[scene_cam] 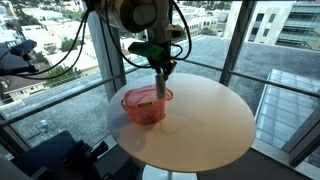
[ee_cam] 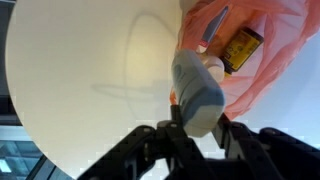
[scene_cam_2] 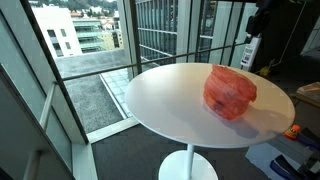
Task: Pick up the long white container from the orange plastic and put it on the table
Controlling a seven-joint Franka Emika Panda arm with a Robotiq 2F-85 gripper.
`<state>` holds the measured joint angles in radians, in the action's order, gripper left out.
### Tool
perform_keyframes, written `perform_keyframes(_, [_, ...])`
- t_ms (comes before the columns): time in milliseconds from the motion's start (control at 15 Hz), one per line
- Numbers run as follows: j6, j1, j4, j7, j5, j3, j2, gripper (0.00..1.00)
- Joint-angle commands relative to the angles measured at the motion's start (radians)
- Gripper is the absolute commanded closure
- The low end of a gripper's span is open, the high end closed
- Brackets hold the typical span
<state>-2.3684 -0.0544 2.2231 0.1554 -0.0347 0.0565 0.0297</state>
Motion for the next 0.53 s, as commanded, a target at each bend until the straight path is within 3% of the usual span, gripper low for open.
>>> perform_keyframes(0, [0.02,-0.027,-0.021,-0.033,0.008,0.028,0.0,0.9])
perform_keyframes(467, [-0.046,-0.071,0.024,-0.011,-0.026,0.076,-0.054,0.9])
